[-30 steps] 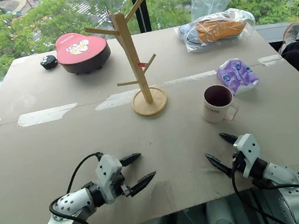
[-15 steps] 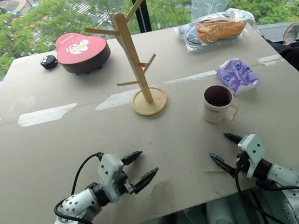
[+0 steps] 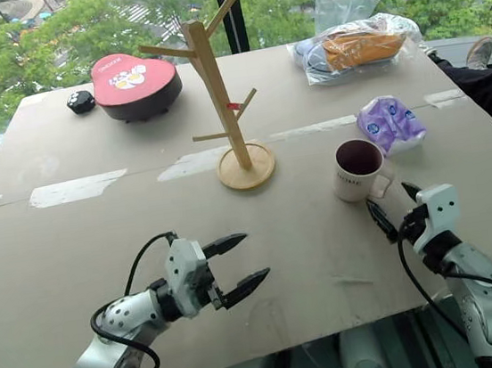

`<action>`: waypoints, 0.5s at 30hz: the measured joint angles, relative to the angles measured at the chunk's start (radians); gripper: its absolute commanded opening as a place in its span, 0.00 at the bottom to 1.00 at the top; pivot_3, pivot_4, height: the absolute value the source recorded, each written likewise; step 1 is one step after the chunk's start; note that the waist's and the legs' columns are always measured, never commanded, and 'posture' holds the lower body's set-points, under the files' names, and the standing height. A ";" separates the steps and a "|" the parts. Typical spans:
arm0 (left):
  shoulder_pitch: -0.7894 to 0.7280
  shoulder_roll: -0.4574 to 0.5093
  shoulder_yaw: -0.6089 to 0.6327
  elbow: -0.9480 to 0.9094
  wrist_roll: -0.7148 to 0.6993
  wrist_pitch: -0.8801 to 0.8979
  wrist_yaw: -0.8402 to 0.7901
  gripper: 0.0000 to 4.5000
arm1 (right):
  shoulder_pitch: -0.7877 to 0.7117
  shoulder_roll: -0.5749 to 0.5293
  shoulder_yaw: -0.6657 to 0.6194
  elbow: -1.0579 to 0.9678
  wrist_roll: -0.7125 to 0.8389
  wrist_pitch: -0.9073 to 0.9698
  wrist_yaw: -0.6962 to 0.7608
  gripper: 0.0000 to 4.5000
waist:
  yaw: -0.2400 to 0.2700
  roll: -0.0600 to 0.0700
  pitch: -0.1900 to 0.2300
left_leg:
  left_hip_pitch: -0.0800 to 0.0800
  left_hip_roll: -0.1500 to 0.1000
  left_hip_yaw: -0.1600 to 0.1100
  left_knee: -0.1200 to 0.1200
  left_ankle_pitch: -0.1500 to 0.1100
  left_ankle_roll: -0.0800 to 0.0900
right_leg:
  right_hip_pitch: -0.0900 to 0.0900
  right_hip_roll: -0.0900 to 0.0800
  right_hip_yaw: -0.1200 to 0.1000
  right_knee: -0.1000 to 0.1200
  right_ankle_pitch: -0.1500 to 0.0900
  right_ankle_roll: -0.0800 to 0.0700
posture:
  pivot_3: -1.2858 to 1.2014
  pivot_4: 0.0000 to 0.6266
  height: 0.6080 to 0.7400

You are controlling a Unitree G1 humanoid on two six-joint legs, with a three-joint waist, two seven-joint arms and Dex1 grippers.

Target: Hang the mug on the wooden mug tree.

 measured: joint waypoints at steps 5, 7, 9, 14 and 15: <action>-0.113 0.021 -0.026 -0.022 -0.021 0.065 -0.009 0.97 | -0.054 -0.016 -0.001 0.085 -0.001 0.003 0.016 0.94 | 0.000 0.001 0.001 | -0.001 0.000 0.000 -0.001 0.000 0.000 | 0.000 0.000 0.000 -0.002 0.000 0.000 | 0.52 0.24 1.00; -0.136 0.022 -0.025 -0.038 -0.029 0.078 -0.006 0.97 | -0.065 -0.019 -0.001 0.098 -0.001 0.002 0.027 0.84 | -0.001 0.001 0.001 | 0.000 0.000 0.000 -0.002 0.000 0.000 | 0.000 0.000 0.000 -0.002 0.000 0.000 | 0.52 0.24 1.00; -0.145 0.023 -0.025 -0.039 -0.030 0.088 -0.004 0.97 | -0.066 -0.019 -0.001 0.107 0.000 0.001 0.035 0.68 | -0.002 0.001 0.001 | -0.001 0.000 0.000 -0.002 0.000 0.000 | -0.001 0.000 0.001 -0.003 0.000 0.000 | 0.52 0.24 1.00; -0.147 0.040 -0.025 -0.039 -0.028 0.095 0.007 0.97 | -0.079 -0.019 0.000 0.133 0.004 -0.020 0.074 0.16 | -0.002 0.001 0.001 | 0.000 0.000 0.000 -0.002 0.000 0.000 | -0.001 0.000 0.001 -0.003 0.000 0.000 | 0.52 0.24 1.00; -0.143 0.044 -0.024 -0.039 -0.028 0.095 0.008 0.97 | -0.082 -0.019 0.001 0.138 0.004 -0.022 0.077 0.05 | -0.002 0.001 0.001 | -0.001 0.000 0.000 -0.002 0.000 0.000 | 0.000 0.000 0.001 -0.003 0.000 0.000 | 0.52 0.24 1.00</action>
